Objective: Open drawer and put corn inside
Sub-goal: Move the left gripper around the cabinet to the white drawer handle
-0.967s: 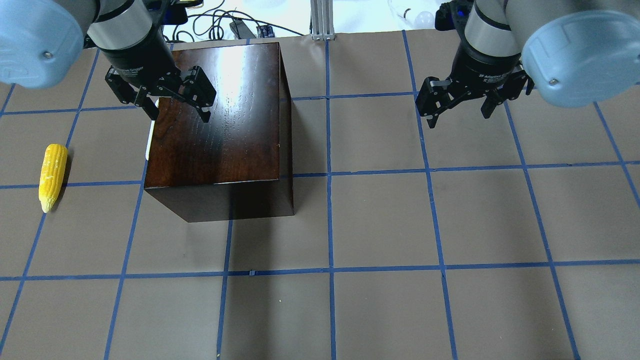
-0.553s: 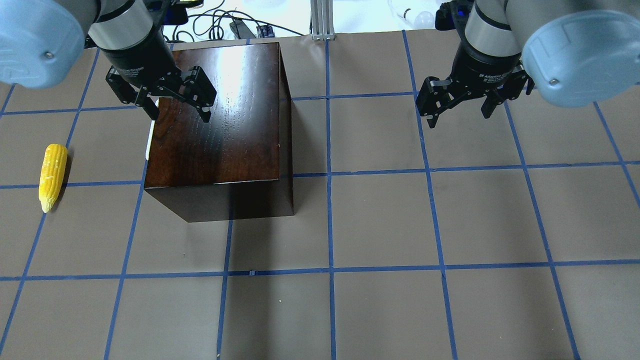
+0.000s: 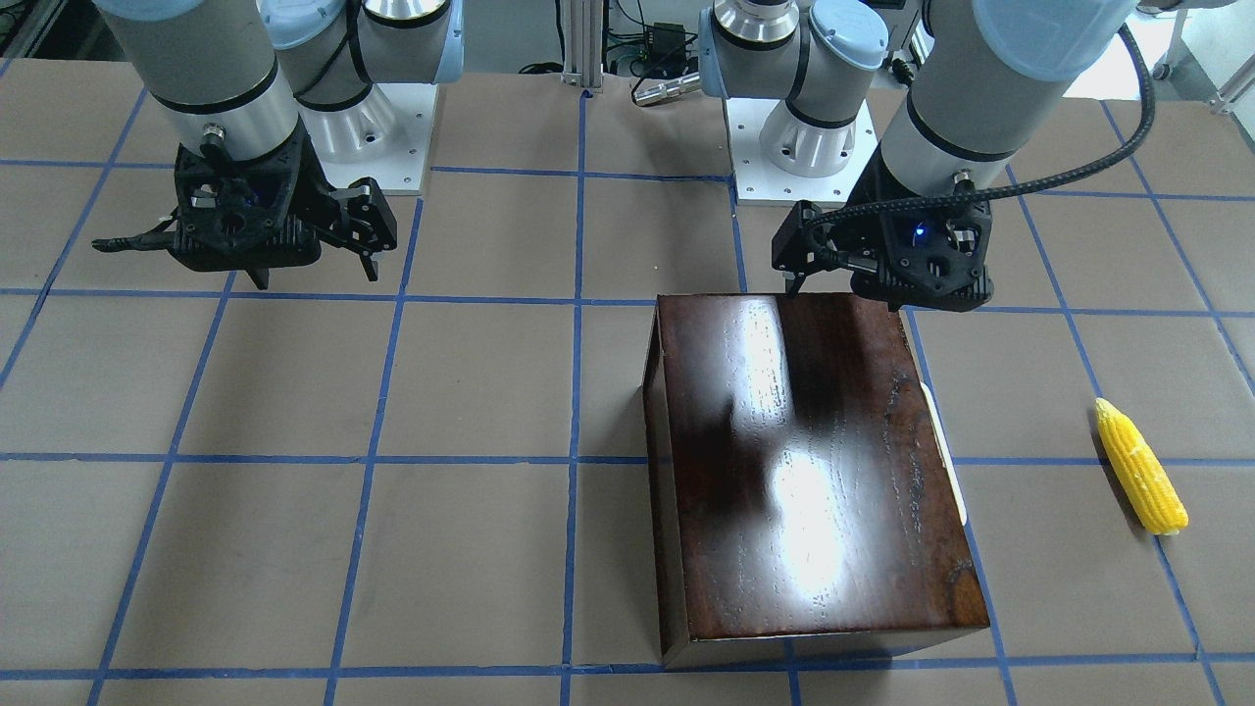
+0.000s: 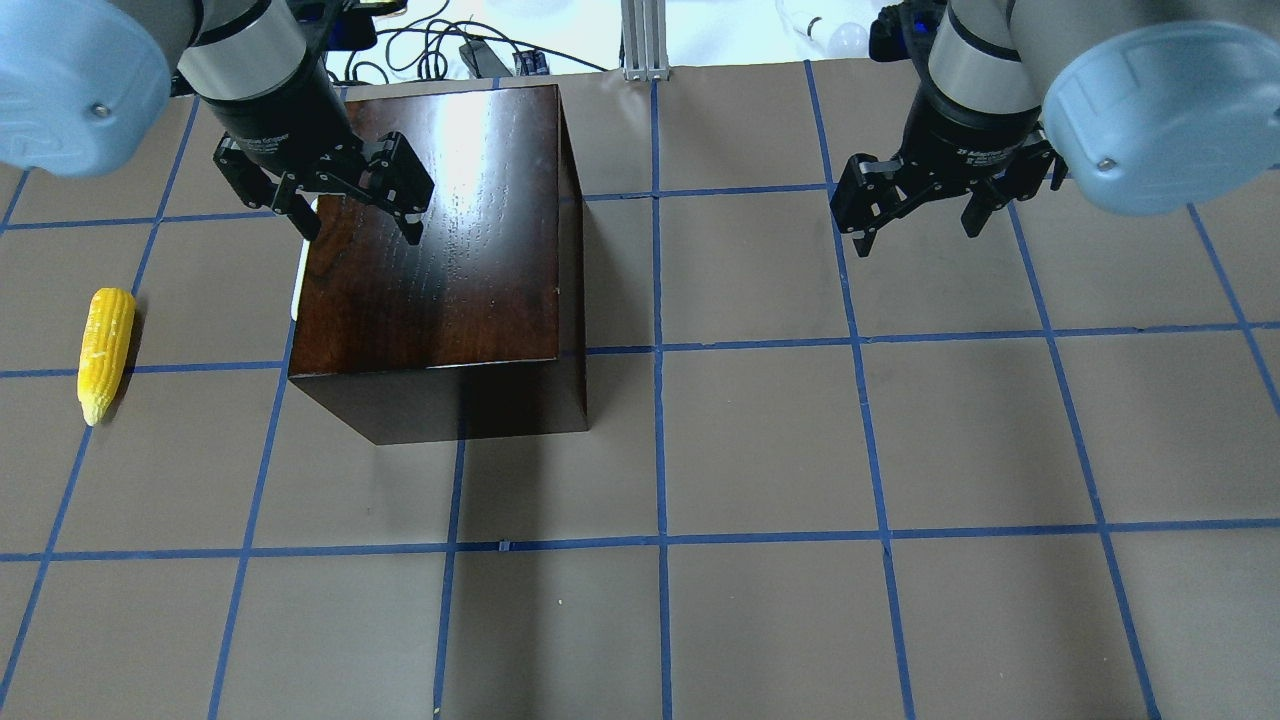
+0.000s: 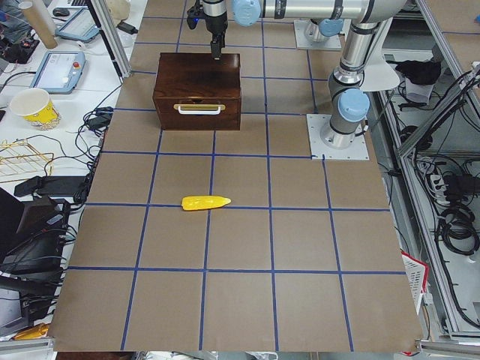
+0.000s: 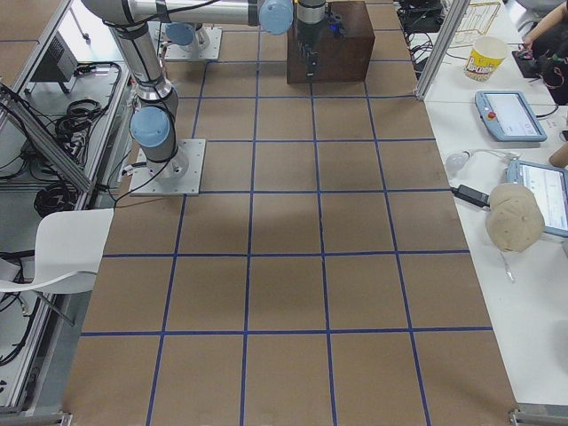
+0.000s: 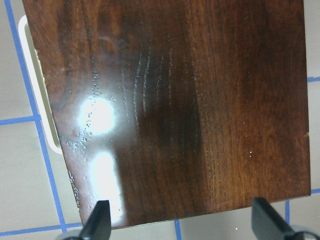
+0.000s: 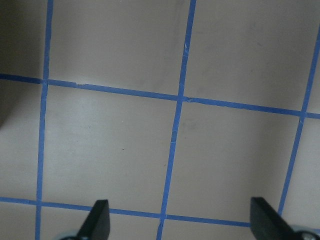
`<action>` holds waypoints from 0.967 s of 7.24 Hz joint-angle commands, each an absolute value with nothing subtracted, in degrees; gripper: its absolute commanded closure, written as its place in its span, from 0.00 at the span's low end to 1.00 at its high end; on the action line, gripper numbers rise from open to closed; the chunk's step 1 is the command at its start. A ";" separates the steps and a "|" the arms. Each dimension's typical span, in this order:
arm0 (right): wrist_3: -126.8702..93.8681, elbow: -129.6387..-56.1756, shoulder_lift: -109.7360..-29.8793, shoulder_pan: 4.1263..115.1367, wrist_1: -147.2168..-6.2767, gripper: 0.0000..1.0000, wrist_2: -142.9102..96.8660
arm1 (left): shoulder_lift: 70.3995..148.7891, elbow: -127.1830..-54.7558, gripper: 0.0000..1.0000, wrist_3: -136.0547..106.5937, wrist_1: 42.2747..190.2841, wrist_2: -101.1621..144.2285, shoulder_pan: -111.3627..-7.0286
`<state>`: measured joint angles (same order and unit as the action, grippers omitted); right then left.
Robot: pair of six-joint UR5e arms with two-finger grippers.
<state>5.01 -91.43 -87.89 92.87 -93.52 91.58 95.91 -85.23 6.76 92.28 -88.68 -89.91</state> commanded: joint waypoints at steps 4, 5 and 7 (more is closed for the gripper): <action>5.01 -91.41 -87.89 92.90 -93.52 0.00 91.58 | 95.71 -84.11 0.00 7.74 92.02 -88.32 -80.09; 5.01 -91.41 -87.89 92.73 -93.52 0.00 91.58 | 95.89 -84.29 0.00 7.82 92.37 -88.42 -78.15; 5.01 -91.41 -87.89 92.73 -93.52 0.00 91.58 | 97.47 -84.20 0.00 10.79 91.85 -88.07 -72.71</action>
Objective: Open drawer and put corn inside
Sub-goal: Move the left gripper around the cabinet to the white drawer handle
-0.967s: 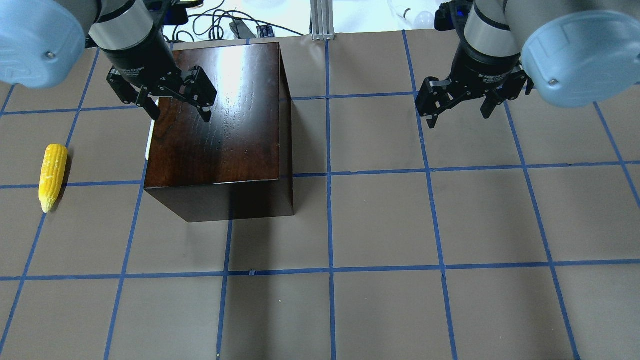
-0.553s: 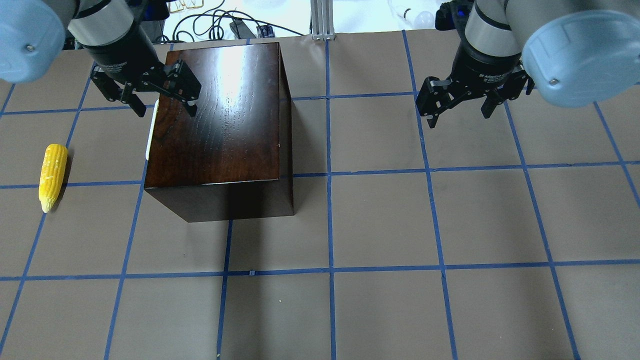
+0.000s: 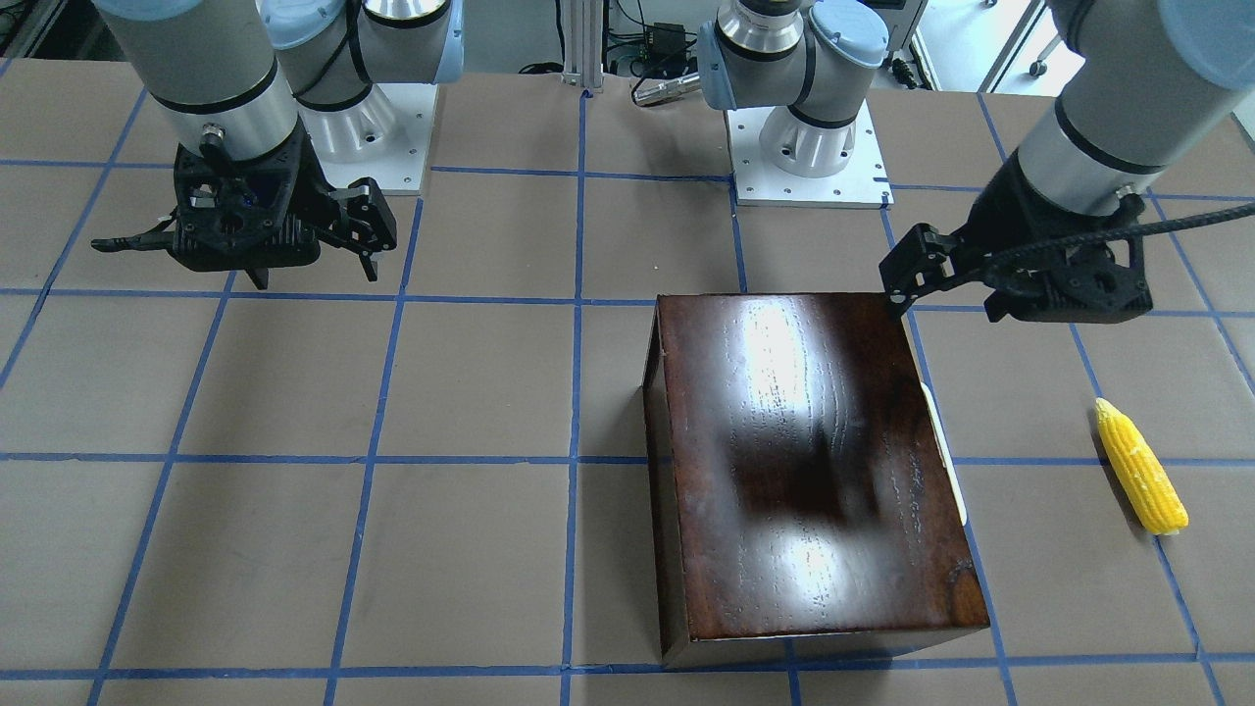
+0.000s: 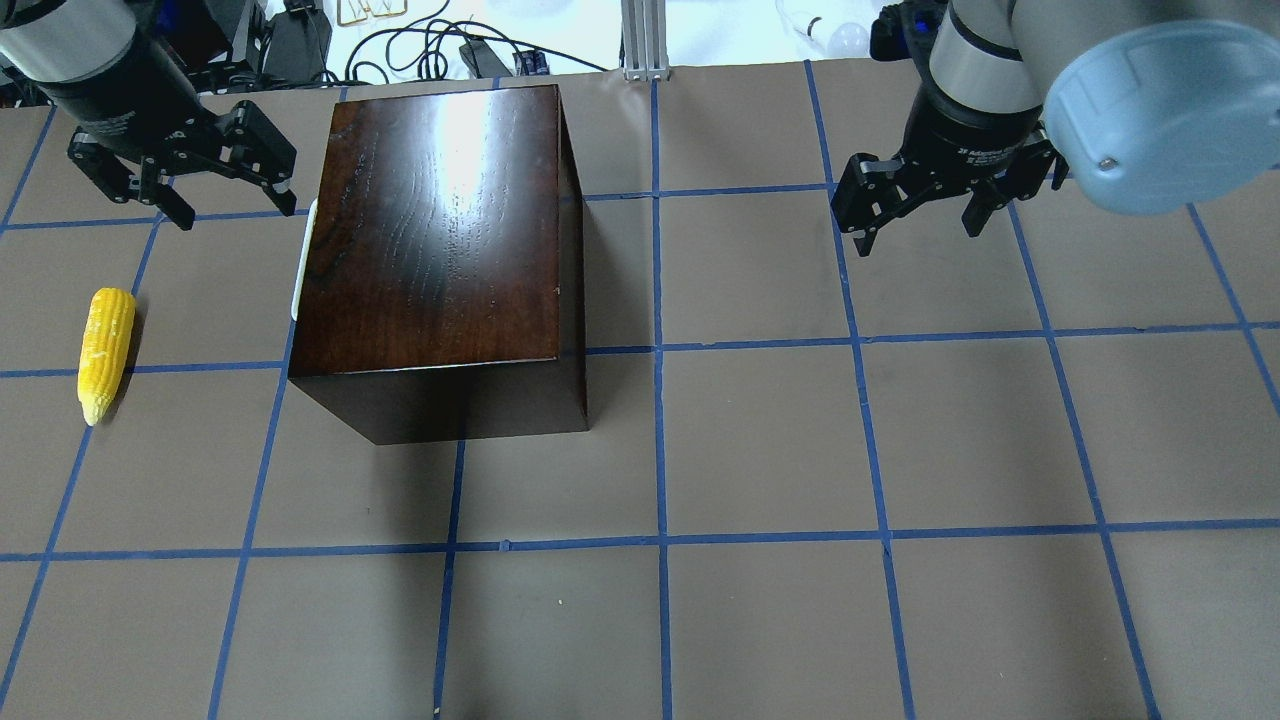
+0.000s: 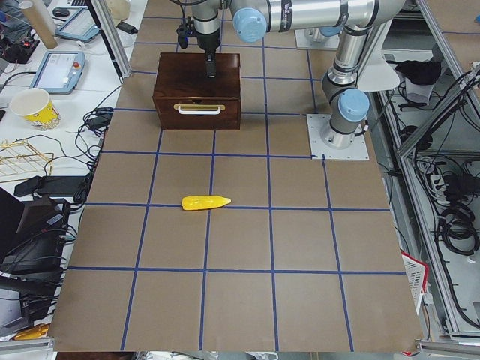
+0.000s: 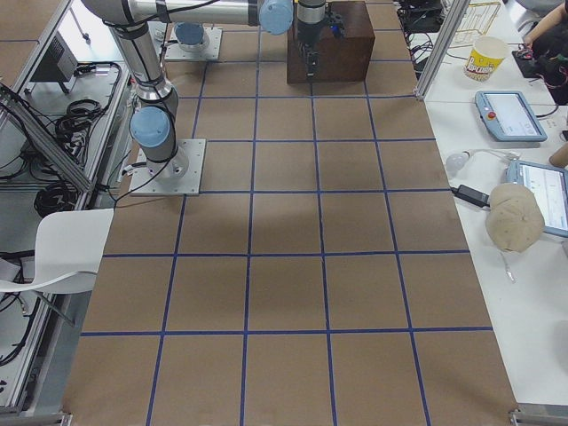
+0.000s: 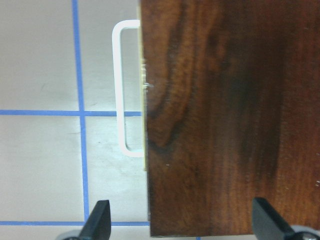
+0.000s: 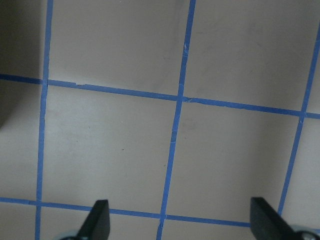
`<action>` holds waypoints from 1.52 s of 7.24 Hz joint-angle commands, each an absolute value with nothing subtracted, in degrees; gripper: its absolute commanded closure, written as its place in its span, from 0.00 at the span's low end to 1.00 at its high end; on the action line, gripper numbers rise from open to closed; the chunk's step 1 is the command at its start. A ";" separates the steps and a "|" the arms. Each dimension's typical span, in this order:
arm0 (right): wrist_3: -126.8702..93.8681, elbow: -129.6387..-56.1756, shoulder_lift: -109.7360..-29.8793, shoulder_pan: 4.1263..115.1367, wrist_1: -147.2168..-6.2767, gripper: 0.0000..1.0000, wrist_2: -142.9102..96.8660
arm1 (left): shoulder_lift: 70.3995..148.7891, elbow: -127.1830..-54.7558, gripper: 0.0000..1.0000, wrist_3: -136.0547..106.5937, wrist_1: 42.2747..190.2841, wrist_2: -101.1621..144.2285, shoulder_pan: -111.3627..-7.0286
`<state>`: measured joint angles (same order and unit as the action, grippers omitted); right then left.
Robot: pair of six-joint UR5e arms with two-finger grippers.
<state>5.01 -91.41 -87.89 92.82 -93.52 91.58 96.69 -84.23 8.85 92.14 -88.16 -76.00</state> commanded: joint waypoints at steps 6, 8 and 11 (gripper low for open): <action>5.01 -91.41 -87.89 92.90 -93.52 0.00 91.58 | 103.52 -84.99 0.00 29.25 85.78 -80.60 -62.24; 5.01 -91.41 -87.89 92.90 -93.52 0.00 91.58 | 105.99 -85.34 0.00 29.10 85.61 -80.51 -62.22; 5.01 -91.41 -87.89 92.90 -93.52 0.00 91.58 | 107.22 -87.97 0.00 27.52 82.29 -79.89 -64.24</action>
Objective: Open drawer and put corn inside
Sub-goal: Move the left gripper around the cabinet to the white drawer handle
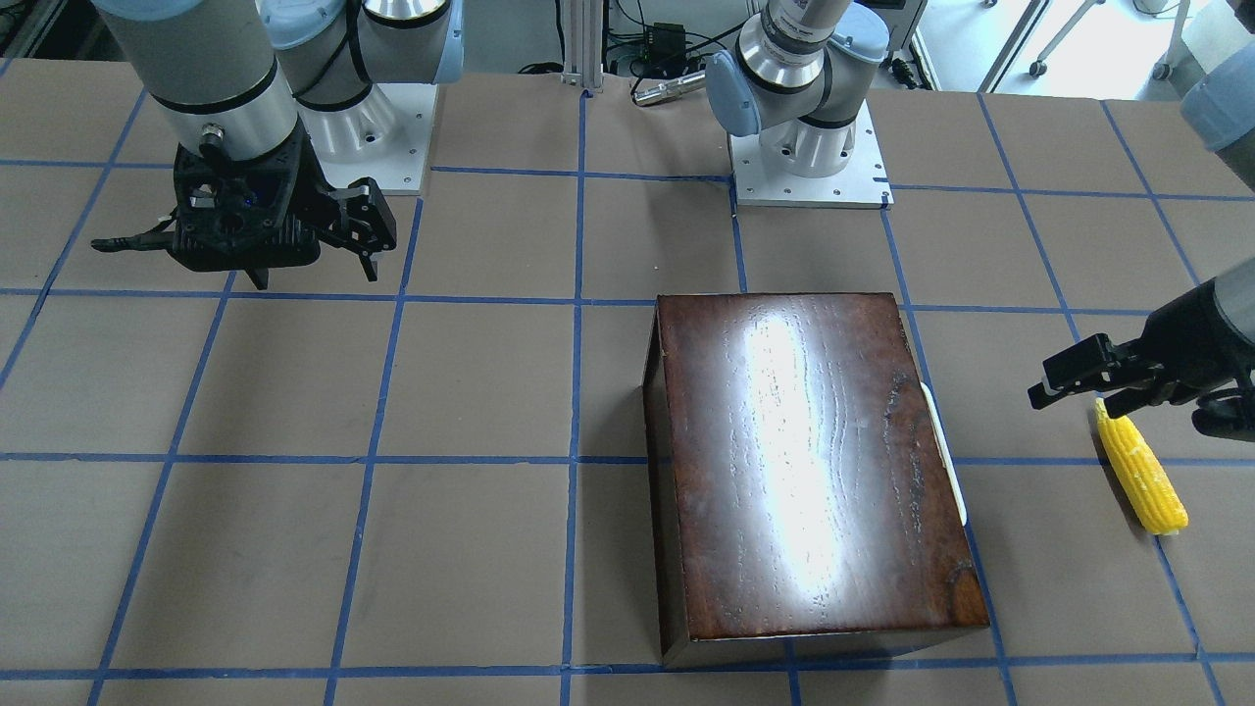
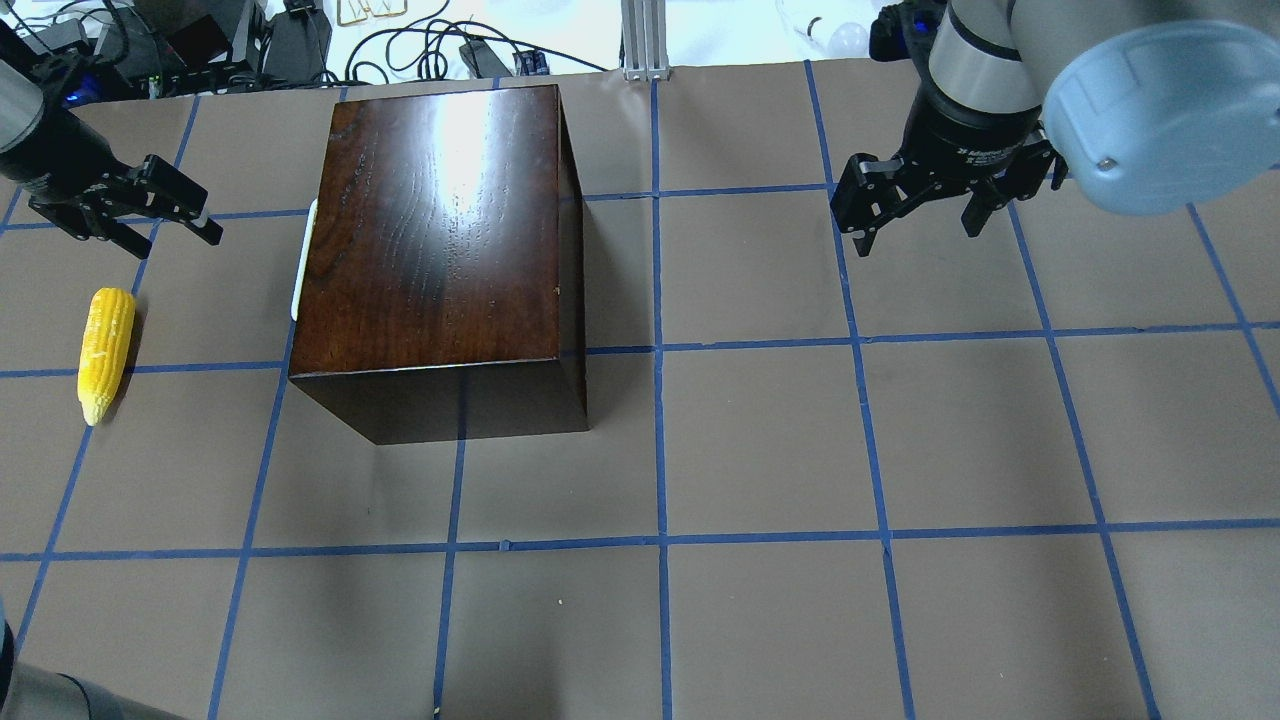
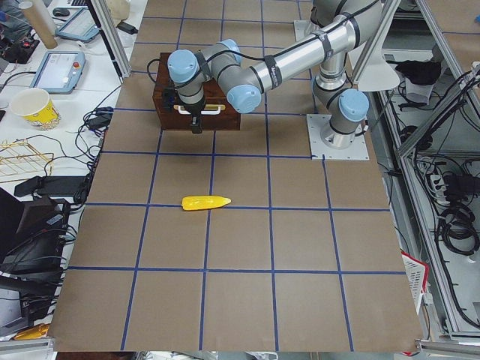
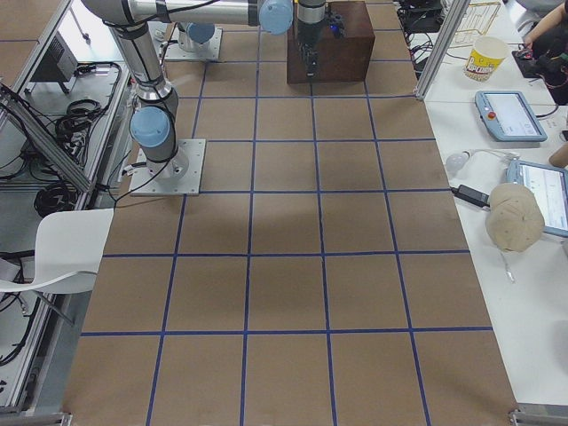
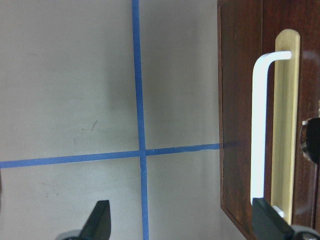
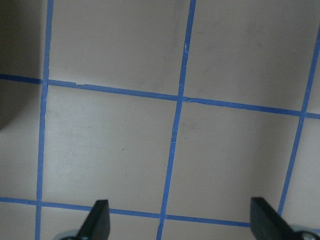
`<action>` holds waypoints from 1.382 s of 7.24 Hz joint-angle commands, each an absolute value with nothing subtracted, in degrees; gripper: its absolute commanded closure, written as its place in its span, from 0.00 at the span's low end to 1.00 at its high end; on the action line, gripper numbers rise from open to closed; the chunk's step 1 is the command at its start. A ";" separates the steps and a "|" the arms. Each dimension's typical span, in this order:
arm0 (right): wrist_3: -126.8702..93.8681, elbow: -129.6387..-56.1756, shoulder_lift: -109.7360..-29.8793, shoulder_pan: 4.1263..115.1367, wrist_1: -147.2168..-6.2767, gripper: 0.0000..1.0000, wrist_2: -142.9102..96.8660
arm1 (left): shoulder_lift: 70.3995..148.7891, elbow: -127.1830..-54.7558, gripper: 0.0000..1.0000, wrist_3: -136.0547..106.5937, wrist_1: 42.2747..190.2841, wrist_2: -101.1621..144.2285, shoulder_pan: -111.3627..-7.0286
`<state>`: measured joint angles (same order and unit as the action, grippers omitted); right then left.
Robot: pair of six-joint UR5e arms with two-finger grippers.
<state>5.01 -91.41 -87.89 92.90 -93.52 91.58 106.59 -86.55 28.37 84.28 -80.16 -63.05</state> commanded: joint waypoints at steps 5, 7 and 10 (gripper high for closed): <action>5.01 -91.41 -87.89 92.90 -93.52 0.00 91.58 | 109.95 -88.86 0.00 27.33 79.54 -75.32 -64.95; 5.01 -91.41 -87.89 92.90 -93.52 0.00 91.58 | 111.17 -88.95 0.00 26.98 79.45 -75.15 -65.13; 5.01 -91.41 -87.89 92.73 -93.52 0.00 91.58 | 111.45 -88.86 0.00 25.33 79.01 -75.15 -67.22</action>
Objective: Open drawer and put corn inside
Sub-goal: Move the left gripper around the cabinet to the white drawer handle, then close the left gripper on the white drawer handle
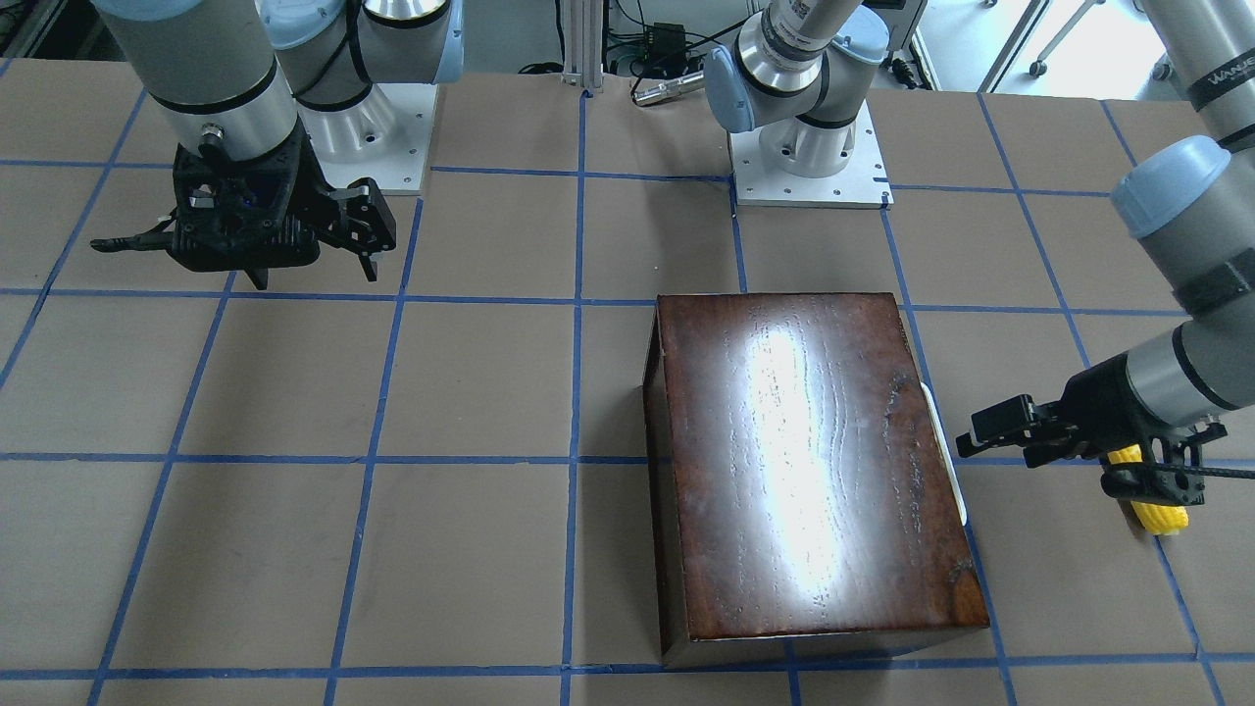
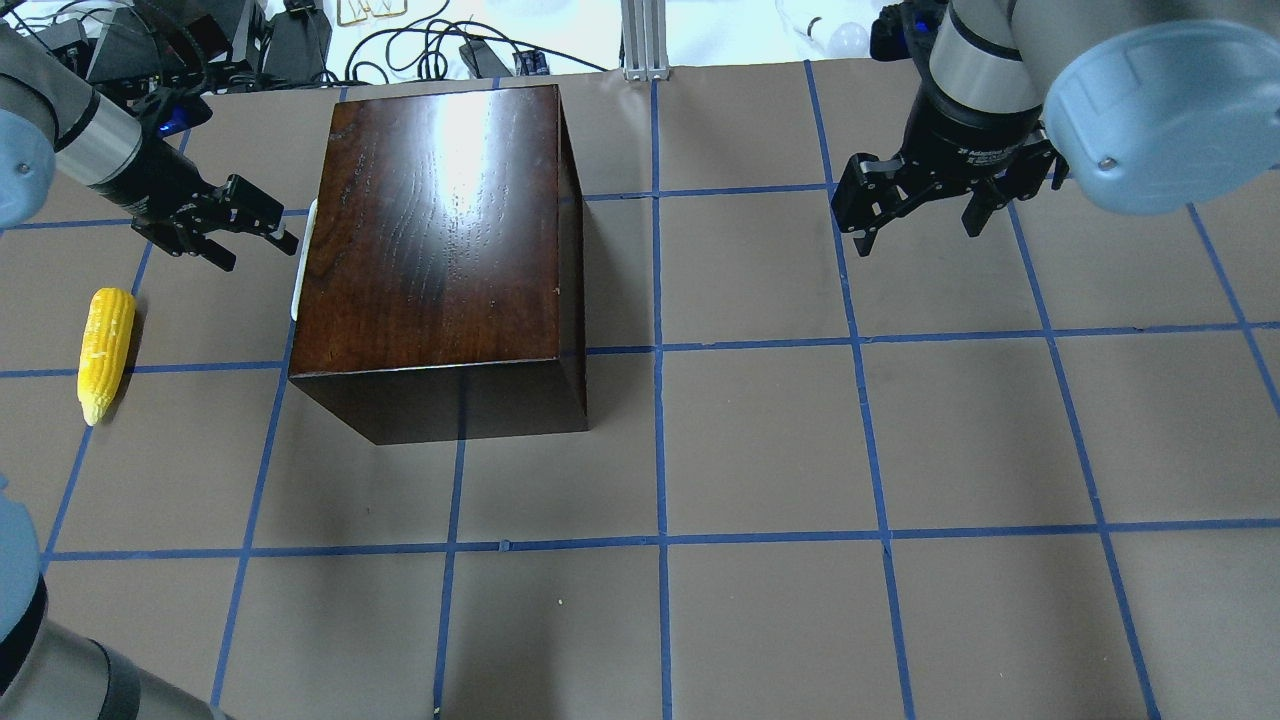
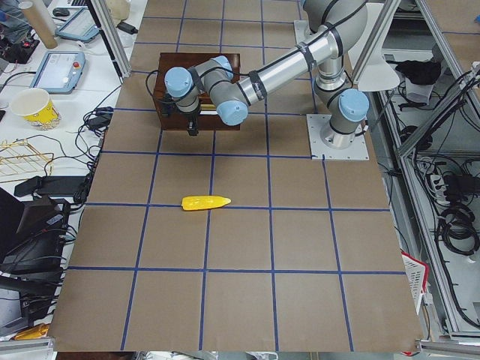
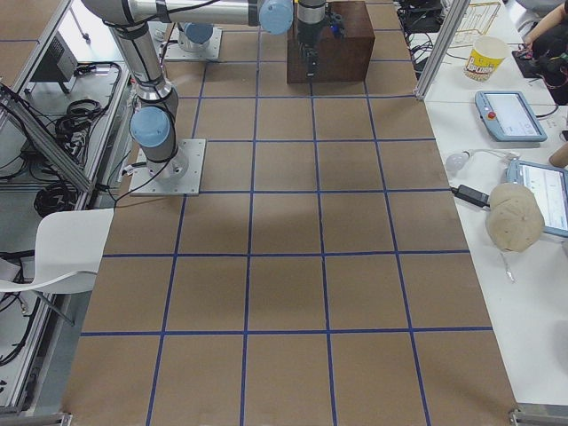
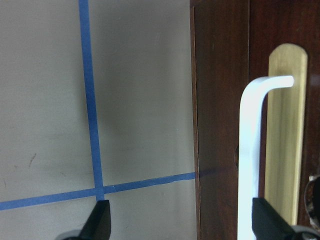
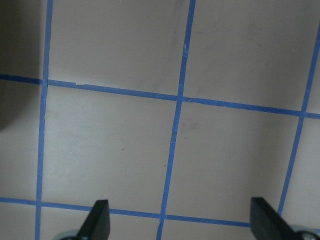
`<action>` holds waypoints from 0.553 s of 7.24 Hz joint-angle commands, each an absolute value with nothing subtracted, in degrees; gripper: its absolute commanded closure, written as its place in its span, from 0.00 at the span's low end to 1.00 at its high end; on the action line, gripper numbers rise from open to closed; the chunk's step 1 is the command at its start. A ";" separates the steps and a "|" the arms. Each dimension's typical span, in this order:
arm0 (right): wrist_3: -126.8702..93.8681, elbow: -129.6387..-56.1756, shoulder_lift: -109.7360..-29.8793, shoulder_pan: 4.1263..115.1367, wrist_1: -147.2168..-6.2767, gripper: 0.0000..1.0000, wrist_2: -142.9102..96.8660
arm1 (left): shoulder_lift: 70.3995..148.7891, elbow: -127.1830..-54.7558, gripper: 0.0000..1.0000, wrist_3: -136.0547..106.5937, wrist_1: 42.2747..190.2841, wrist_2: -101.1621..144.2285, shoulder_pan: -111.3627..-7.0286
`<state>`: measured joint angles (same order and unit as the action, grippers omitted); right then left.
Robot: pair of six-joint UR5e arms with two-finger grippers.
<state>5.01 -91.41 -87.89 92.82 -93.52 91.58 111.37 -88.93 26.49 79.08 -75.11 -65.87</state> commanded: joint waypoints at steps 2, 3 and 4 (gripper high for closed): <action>5.01 -91.41 -87.89 92.90 -93.52 0.00 91.58 | 111.88 -89.03 0.00 25.39 77.00 -75.23 -68.20; 5.01 -91.49 -87.89 92.90 -93.52 0.00 91.58 | 111.97 -88.95 0.00 25.57 76.99 -75.41 -68.12; 5.01 -91.41 -87.89 92.90 -93.52 0.00 91.58 | 112.06 -88.86 0.00 26.19 76.99 -75.58 -68.03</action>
<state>5.01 -91.44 -87.89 92.89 -93.52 91.58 111.92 -88.94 25.60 77.13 -75.38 -68.06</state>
